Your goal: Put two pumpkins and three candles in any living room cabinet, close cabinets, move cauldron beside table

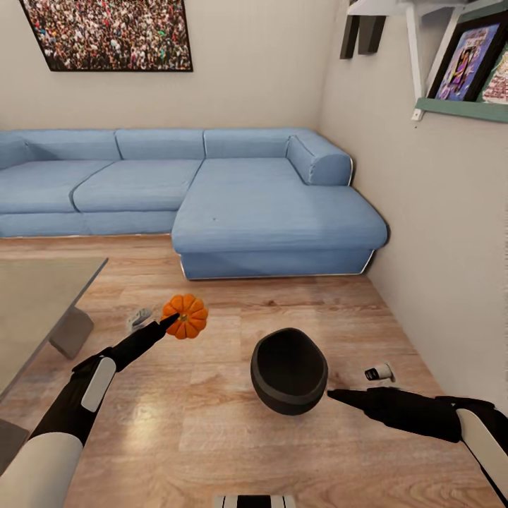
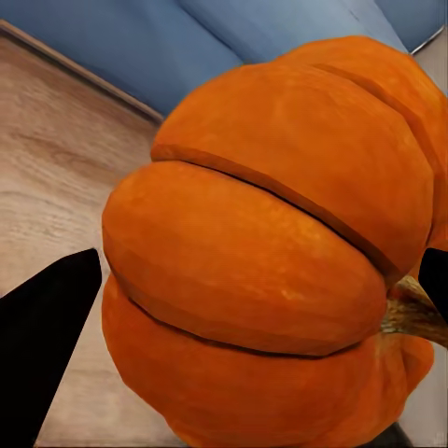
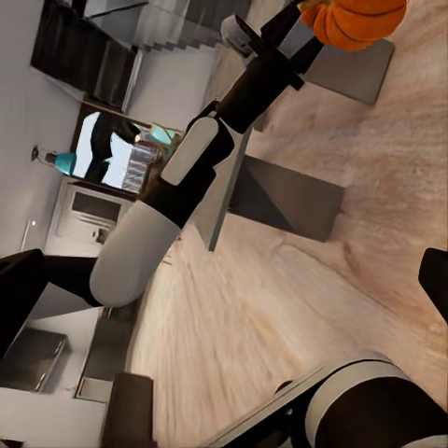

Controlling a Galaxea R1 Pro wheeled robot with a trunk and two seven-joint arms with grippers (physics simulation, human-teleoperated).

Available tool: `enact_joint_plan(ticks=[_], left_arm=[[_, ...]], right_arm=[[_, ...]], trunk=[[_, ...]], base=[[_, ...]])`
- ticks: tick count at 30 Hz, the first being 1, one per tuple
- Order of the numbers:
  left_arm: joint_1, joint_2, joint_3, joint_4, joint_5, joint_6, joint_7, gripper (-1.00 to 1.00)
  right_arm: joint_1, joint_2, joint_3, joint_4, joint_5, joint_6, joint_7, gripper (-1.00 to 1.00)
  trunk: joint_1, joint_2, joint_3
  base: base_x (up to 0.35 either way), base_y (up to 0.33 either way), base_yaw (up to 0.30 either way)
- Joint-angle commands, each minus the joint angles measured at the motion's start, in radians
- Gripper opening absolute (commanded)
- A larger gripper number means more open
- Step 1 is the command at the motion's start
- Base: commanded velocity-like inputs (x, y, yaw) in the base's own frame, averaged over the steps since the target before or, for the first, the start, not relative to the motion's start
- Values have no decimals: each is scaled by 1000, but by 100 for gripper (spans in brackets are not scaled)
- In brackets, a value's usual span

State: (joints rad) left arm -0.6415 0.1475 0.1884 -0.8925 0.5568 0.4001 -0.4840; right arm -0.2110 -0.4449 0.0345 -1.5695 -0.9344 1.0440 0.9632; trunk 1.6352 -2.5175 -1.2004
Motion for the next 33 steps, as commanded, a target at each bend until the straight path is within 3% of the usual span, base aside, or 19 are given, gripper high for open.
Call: enact_joint_plan(ticks=[1,33], left_arm=[[0,0,2,-2,8,8,1,-100],[3,-2,1,-13,7,2,1,-100]], right_arm=[[-1,0,1,0,0,3,3,100],[-1,-1,1,0,-1,3,3,100]], trunk=[[-1,0,0],[-1,0,1]], base=[[-340,0,0],[-347,0,0]])
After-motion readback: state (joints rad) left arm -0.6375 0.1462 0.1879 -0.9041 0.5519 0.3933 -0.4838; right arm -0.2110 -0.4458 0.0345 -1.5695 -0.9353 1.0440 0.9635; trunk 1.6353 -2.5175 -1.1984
